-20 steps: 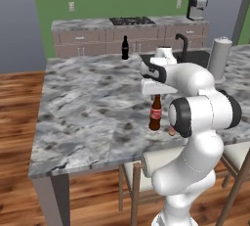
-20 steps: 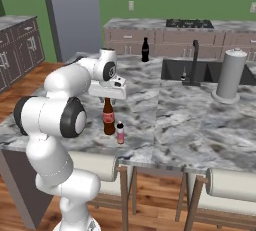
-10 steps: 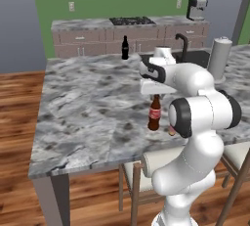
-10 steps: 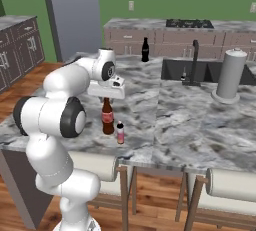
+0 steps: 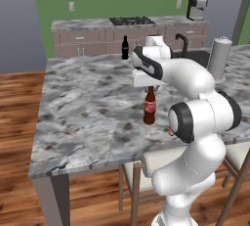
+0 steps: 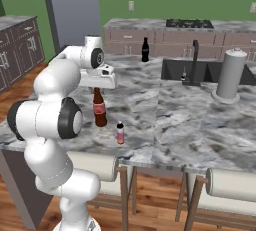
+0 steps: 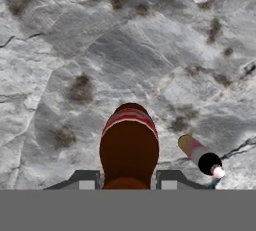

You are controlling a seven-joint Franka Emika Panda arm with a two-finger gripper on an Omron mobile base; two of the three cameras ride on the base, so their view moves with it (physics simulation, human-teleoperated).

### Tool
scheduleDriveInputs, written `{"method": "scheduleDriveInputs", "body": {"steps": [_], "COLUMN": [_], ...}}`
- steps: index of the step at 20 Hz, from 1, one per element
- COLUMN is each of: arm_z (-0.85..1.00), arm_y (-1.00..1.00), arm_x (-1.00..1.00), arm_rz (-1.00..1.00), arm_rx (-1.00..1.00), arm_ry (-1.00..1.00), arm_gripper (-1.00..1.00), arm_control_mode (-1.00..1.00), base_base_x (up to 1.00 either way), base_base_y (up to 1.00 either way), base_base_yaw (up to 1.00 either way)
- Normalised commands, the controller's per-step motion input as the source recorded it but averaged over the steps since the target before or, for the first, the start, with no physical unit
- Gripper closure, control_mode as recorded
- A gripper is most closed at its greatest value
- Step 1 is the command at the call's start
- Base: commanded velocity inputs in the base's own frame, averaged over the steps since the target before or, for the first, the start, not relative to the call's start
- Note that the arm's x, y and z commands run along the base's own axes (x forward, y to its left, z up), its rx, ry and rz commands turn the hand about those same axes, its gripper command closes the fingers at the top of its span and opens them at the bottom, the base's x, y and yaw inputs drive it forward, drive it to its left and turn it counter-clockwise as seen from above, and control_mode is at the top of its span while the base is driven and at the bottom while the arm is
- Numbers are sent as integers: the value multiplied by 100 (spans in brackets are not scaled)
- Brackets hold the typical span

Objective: Place the large bottle from the dining counter next to the other large bottle outside the sink, and place the small bottle from the dining counter next to the other small bottle inside the sink.

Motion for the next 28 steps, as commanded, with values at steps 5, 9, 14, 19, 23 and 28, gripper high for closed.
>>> {"method": "scheduleDriveInputs", "body": {"steps": [5,9,14,19,23,28], "arm_z": [53,33,22,50,64,16], "arm_y": [6,0,0,0,0,0], "arm_x": [-63,-100,-100,-67,-42,-65], "arm_rz": [0,0,0,0,0,0], "arm_rx": [-1,0,0,0,0,4], "arm_ry": [1,0,-2,-13,-6,-5], "arm_gripper": [100,100,100,100,100,100], "arm_control_mode": [-100,-100,-100,-100,-100,-100], "base_base_x": [0,0,0,0,0,0], "base_base_y": [0,0,0,0,0,0], "base_base_yaw": [0,0,0,0,0,0]}}
